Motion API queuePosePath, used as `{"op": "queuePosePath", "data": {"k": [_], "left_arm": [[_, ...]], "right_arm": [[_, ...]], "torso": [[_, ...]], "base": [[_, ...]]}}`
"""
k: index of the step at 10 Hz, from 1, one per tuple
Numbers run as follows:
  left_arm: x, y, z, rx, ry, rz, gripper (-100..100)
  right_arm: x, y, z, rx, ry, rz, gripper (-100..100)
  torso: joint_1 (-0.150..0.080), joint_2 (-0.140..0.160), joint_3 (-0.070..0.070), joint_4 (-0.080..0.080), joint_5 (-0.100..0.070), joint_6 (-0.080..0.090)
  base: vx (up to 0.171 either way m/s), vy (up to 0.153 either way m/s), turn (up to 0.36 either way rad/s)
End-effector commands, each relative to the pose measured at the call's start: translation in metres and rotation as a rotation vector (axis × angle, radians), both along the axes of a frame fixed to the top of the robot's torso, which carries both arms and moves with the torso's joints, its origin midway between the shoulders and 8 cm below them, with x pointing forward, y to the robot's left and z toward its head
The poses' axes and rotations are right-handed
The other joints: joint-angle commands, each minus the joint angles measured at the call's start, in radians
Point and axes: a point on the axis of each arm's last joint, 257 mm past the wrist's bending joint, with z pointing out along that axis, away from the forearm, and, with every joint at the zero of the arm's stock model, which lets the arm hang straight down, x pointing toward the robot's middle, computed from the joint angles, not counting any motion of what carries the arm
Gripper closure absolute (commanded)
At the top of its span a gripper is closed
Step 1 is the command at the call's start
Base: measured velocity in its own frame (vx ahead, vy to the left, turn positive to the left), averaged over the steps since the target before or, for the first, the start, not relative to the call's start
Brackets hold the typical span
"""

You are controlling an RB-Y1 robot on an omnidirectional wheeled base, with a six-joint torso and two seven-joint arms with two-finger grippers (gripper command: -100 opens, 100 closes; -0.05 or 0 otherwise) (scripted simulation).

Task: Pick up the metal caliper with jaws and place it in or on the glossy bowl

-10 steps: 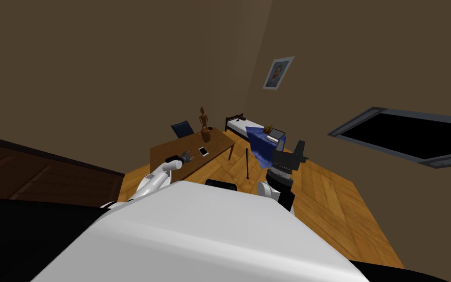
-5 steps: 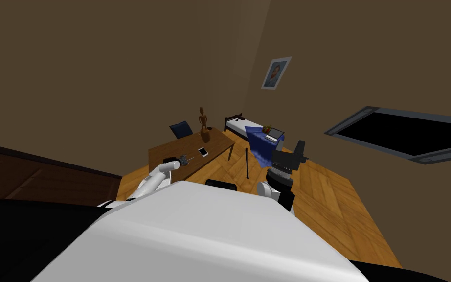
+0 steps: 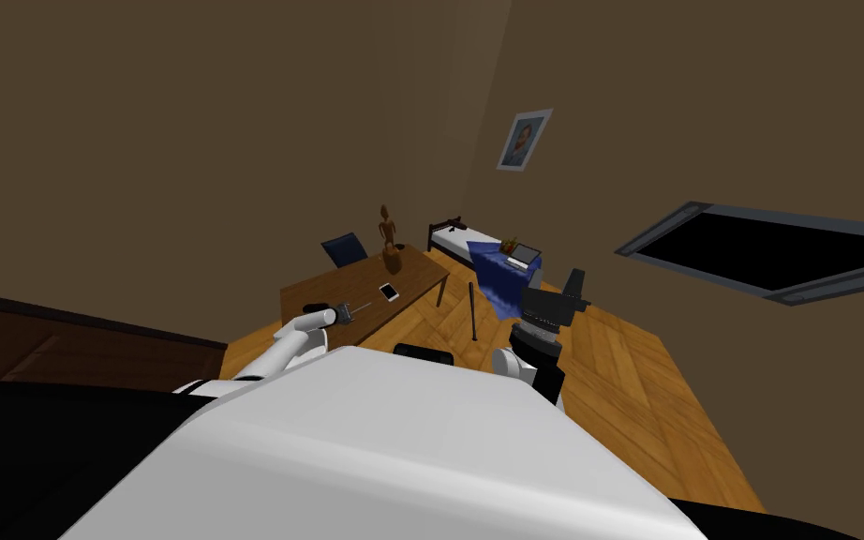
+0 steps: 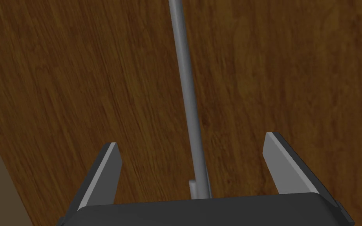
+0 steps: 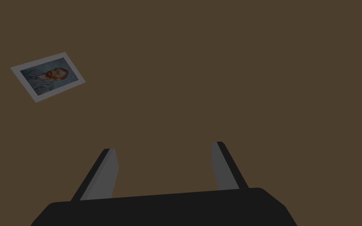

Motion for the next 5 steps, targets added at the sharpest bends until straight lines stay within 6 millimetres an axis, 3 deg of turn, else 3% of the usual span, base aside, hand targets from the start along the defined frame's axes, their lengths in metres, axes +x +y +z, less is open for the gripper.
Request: {"op": "queuePosePath", "data": {"k": [1,4,5], "left_arm": [[-0.016,0.011,-0.006,-0.02,0.048,0.037,-100],[-0.037,0.028,-0.011,-0.044,0.107,0.089,-100],[-0.032,0.024,-0.01,-0.036,0.093,0.076,-100]], "right_arm": [[0.0,0.0,0.0,0.0,0.0,0.0,0],[0.0,0.0,0.0,0.0,0.0,0.0,0],[0.0,0.0,0.0,0.0,0.0,0.0,0]], "torso": [[0.0,0.0,0.0,0.0,0.0,0.0],[0.0,0.0,0.0,0.0,0.0,0.0],[-0.001,0.0,0.0,0.0,0.0,0.0]], "base": [[0.0,0.035,-0.053],[0.001,0.028,-0.044],[0.0,0.01,-0.01]]}}
